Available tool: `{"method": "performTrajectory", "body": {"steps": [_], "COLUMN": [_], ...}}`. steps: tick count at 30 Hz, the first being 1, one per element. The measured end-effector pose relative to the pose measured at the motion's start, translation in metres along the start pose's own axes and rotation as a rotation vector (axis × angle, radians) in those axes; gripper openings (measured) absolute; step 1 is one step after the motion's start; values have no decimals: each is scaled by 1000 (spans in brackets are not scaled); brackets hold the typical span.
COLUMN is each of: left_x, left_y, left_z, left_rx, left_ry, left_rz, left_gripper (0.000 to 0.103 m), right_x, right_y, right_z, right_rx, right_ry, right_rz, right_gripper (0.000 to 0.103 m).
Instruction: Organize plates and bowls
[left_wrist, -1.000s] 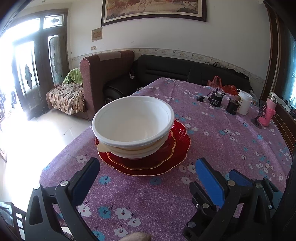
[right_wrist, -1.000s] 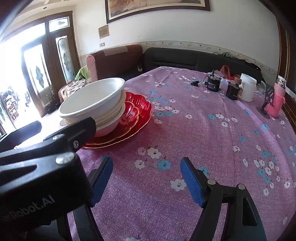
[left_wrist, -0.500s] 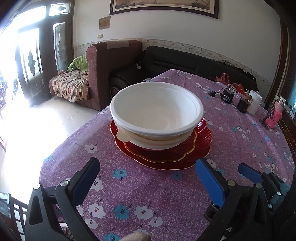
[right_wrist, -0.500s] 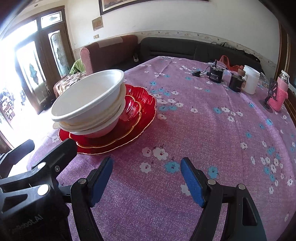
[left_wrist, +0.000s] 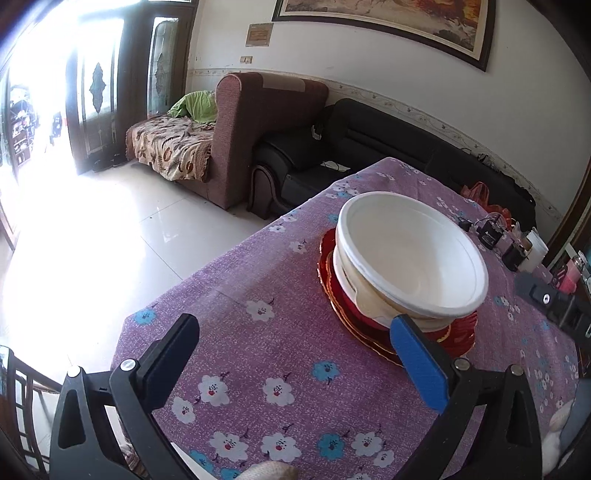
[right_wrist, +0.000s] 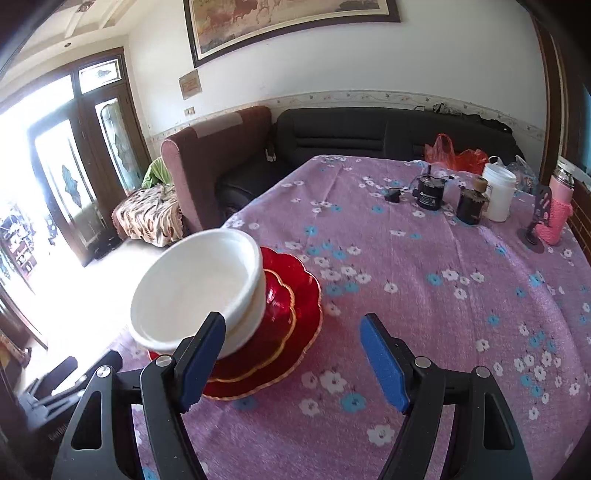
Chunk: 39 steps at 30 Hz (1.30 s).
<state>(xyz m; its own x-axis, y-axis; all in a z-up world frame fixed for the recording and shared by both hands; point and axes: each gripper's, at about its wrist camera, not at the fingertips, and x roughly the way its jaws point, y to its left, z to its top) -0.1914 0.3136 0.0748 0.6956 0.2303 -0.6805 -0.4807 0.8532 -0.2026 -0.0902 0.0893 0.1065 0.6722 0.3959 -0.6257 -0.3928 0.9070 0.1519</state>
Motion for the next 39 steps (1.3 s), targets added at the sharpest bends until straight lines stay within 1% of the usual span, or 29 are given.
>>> {"method": "performTrajectory", "body": {"steps": [2, 4, 6, 8, 9, 10, 11, 12, 13, 16, 19, 21, 26, 29, 32, 36, 37, 39], "left_x": [7, 12, 13, 12, 12, 12, 12, 11, 11, 11, 12, 13, 16, 16, 20, 30, 33, 37], "left_y": [6, 11, 14, 16, 16, 16, 16, 16, 15, 15, 16, 16, 9, 8, 7, 7, 7, 9], "left_z": [0, 0, 0, 0, 1, 1, 1, 1, 0, 0, -2, -3, -3, -2, -2, -1, -2, -3], "left_rx": [-28, -54, -65, -64, -62, -62, -64, -67, -66, -67, -66, -63, -52, -53, -58, -73, -80, -93], "left_ry": [32, 54, 59, 59, 60, 61, 61, 60, 57, 51, 60, 66, 75, 77, 86, 145, 161, 178], "left_rz": [-13, -27, -32, -33, -33, -40, -46, -50, -50, -49, -45, -46, -49, -47, -47, -53, -59, -67], "left_gripper": [103, 103, 103, 103, 103, 103, 103, 103, 103, 103, 103, 103, 103, 103, 103, 103, 103, 103], "right_x": [12, 26, 43, 60, 66, 72, 77, 80, 82, 77, 68, 62, 59, 60, 61, 60, 60, 58], "right_y": [8, 19, 30, 36, 36, 35, 33, 30, 27, 21, 13, 10, 12, 14, 11, 11, 12, 12], "right_z": [14, 23, 29, 31, 31, 31, 31, 31, 30, 29, 32, 35, 36, 33, 31, 31, 31, 30], "right_rx": [-9, -33, -68, -84, -79, -67, -51, -31, -13, 13, 62, 79, 83, 60, 78, 67, 64, 65], "right_ry": [18, 41, 72, 116, 136, 156, 173, 183, 191, 162, 119, 96, 103, 106, 102, 97, 96, 97], "right_rz": [20, 14, -17, -37, -42, -34, -18, 5, 22, 51, 87, 90, 119, 109, 105, 101, 102, 105], "right_gripper": [80, 79, 73, 54, 50, 42, 28, 20, 16, 11, 10, 9, 9, 12, 13, 13, 14, 25]}}
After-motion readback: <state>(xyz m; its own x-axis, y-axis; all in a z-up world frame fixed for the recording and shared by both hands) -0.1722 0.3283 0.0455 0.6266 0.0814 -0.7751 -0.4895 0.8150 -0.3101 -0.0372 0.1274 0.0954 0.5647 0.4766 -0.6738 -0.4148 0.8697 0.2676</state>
